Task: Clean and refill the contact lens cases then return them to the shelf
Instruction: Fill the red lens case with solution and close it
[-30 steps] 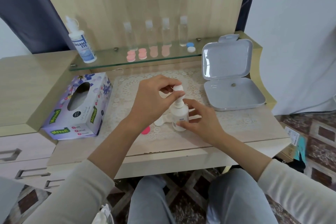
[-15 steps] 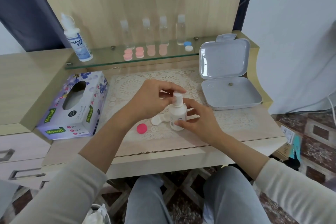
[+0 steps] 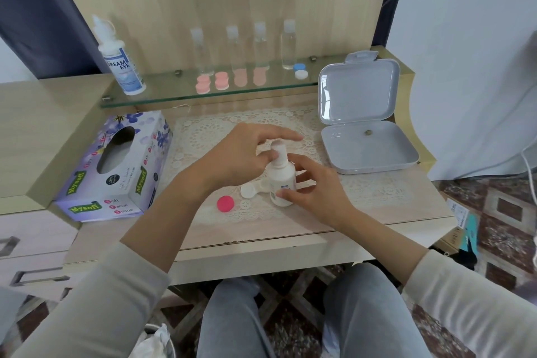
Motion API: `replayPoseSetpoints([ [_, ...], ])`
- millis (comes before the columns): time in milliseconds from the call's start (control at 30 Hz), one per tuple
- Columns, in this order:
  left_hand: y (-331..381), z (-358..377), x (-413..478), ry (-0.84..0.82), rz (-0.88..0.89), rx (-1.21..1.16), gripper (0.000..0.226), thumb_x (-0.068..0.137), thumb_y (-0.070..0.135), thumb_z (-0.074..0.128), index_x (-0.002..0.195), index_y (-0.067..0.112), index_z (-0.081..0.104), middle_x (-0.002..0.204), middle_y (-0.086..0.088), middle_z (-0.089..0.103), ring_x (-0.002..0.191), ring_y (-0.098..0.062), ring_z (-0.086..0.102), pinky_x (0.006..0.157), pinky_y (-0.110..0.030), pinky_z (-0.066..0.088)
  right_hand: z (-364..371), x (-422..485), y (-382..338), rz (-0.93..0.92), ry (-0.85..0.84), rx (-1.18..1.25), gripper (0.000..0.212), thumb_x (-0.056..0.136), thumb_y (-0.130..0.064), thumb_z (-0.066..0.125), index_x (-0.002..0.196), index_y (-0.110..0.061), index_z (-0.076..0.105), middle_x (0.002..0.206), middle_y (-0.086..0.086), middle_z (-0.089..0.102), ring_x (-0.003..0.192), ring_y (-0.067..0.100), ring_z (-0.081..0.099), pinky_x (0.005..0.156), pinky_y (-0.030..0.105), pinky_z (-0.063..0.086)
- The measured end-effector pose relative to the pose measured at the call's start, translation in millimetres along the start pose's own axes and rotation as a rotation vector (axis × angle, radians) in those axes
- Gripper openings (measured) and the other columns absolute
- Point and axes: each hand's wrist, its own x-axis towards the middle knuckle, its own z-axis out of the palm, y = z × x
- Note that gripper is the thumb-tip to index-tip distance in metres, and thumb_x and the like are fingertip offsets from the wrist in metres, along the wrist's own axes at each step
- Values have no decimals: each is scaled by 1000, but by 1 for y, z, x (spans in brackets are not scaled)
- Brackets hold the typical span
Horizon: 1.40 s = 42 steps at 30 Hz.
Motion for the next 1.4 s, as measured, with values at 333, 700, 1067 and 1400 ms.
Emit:
replayPoseSetpoints([
  [333, -7, 6, 2, 210, -8, -65, 15, 78, 9, 69, 91, 17, 68, 87, 10, 64, 80, -2, 60, 76, -9, 46, 0, 1, -2, 3, -7, -39, 53, 71, -20, 78, 115, -32, 51, 95, -24, 55, 84, -1, 58, 67, 15, 53],
  [700, -90, 12, -31, 384, -329, 1, 21, 89, 19, 57, 108, 14, 66, 112, 0, 64, 96, -6, 58, 87, -11, 38, -10, 9, -8, 40, 77, -114, 55, 65, -18, 81, 113, -17, 54, 90, -6, 61, 79, 8, 61, 70, 12, 49],
  [1067, -144, 44, -63, 347, -334, 277, 34, 89, 12, 57, 123, 10, 57, 134, -8, 50, 127, -25, 40, 104, -20, 18, -41, 80, 6, 125, 261, -310, 53, 64, -19, 81, 108, -9, 53, 95, 3, 58, 81, 19, 57, 70, 24, 42],
  [1400, -145, 44, -64, 358, -315, 278, 33, 89, 15, 56, 123, 12, 57, 134, -5, 50, 128, -24, 39, 104, -20, 20, -35, 95, 11, 160, 247, -429, 53, 69, -16, 78, 114, -3, 52, 108, 12, 60, 88, 21, 54, 75, 29, 42],
])
